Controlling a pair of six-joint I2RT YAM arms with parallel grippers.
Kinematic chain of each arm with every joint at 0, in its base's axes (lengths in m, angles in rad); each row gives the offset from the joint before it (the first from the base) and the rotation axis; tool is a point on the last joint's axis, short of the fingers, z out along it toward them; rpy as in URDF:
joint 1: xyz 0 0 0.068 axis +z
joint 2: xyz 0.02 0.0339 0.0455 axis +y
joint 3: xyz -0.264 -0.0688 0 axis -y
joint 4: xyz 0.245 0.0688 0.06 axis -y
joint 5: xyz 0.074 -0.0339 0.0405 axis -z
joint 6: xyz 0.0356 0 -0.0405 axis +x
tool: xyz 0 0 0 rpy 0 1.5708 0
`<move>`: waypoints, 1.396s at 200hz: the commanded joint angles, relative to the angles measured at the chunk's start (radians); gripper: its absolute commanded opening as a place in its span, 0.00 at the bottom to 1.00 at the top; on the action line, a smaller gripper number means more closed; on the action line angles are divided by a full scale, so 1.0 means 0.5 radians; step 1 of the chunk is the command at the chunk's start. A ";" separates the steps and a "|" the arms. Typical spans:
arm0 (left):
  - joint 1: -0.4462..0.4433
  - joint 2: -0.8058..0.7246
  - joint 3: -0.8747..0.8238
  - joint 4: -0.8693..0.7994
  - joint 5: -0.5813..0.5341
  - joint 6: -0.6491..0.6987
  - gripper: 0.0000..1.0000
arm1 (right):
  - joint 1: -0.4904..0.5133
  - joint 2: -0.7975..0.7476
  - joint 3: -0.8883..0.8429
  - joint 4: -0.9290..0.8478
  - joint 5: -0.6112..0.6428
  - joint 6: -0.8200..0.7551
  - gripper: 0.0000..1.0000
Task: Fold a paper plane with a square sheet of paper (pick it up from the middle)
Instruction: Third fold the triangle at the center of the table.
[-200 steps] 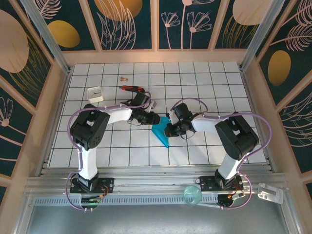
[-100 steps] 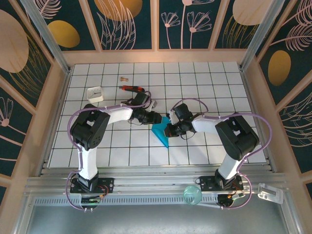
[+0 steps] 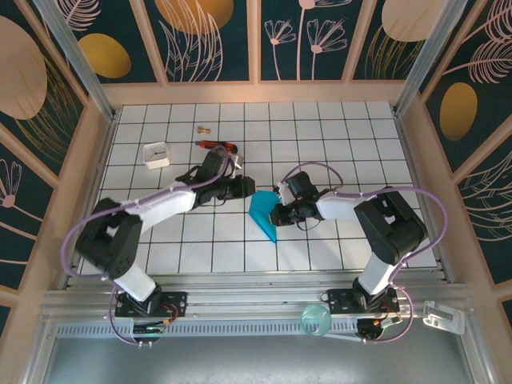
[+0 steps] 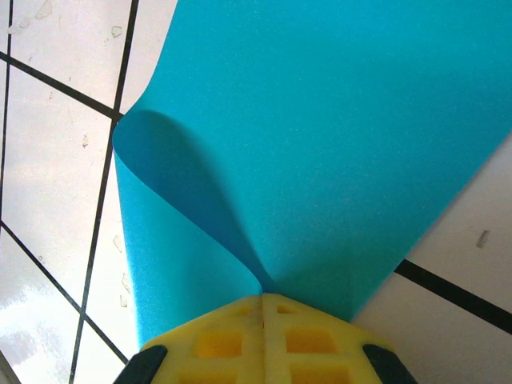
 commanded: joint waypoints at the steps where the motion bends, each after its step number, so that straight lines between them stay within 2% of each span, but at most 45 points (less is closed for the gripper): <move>1: -0.167 -0.124 -0.271 0.314 0.006 -0.368 0.21 | 0.022 0.101 -0.118 -0.261 0.176 0.022 0.01; 13: -0.240 -0.174 -0.406 0.515 0.020 -0.515 0.12 | 0.022 0.107 -0.122 -0.257 0.179 0.019 0.01; 34: -0.360 -0.159 -0.530 0.759 0.035 -0.655 0.03 | 0.022 0.108 -0.123 -0.258 0.182 0.017 0.01; 84: -0.524 0.033 -0.623 1.113 0.089 -0.857 0.00 | 0.027 0.094 -0.133 -0.265 0.191 0.016 0.01; 188: -0.585 0.332 -0.557 1.119 0.109 -0.897 0.00 | 0.028 0.084 -0.136 -0.264 0.191 0.008 0.01; 279: -0.585 0.378 -0.563 0.978 0.155 -0.856 0.00 | 0.027 0.092 -0.139 -0.256 0.188 0.002 0.01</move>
